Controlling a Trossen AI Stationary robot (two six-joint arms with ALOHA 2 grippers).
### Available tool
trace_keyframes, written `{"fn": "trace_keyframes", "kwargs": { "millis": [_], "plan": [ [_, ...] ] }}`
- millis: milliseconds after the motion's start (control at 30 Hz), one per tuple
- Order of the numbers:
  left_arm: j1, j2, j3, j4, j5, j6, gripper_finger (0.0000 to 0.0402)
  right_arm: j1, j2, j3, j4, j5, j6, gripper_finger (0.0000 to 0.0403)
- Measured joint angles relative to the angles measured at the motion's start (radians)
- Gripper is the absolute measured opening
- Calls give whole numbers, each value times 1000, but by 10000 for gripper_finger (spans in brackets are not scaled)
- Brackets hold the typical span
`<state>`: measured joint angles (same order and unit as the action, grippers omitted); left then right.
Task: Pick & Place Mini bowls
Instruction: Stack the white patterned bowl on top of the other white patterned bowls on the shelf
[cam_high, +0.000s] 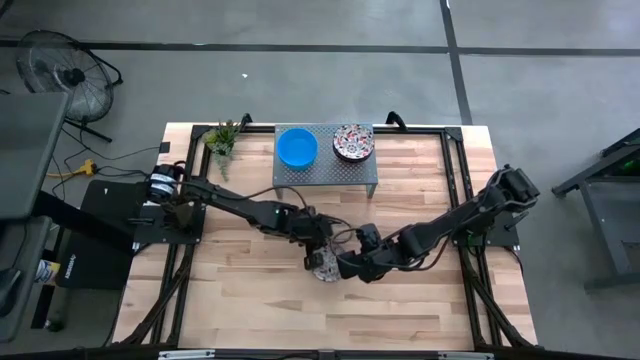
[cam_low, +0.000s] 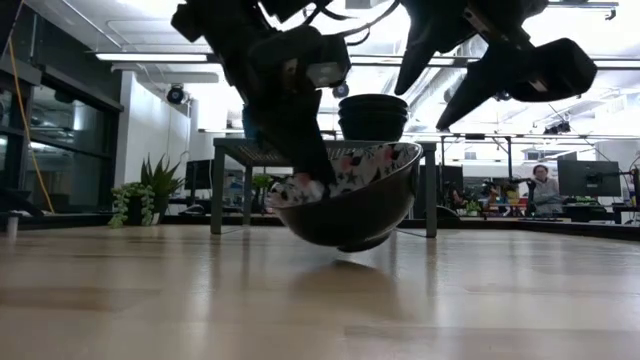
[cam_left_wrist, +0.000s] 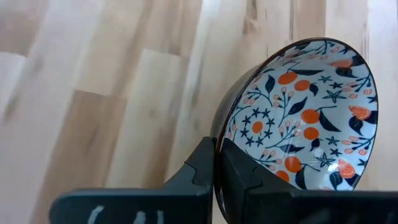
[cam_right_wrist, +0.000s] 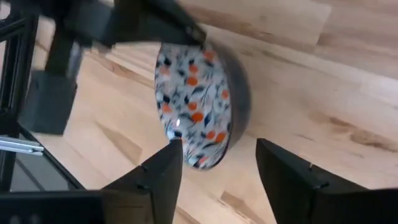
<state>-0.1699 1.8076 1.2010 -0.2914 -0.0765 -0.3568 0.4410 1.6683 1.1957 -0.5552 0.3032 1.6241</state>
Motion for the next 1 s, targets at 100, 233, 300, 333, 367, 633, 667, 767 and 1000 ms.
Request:
{"fn": "trace_keyframes", "kwargs": {
  "millis": [100,233,300,333,367,633,667,767,1000],
  "plan": [
    [2,0,21,-5,-1,23,1,5,13,0,4,-14,17,199],
    [-1,0,51,-7,11,54,1,7,21,0,3,-13,18,199],
    [-1,0,67,-8,16,69,1,7,21,0,-3,-3,18,199],
    [0,0,74,-7,15,75,1,7,21,0,-7,5,18,199],
    [0,0,81,-8,14,83,1,7,21,0,-8,13,17,199],
    [0,0,185,-117,4,179,0,13,32,0,-21,8,-56,199],
    [0,0,190,-128,-1,190,1,14,33,0,-22,9,-58,199],
    [0,0,203,-147,-15,217,0,14,34,0,-29,11,-59,199],
    [0,0,220,-170,-24,243,0,13,34,1,-18,2,-102,148]
  ]
}}
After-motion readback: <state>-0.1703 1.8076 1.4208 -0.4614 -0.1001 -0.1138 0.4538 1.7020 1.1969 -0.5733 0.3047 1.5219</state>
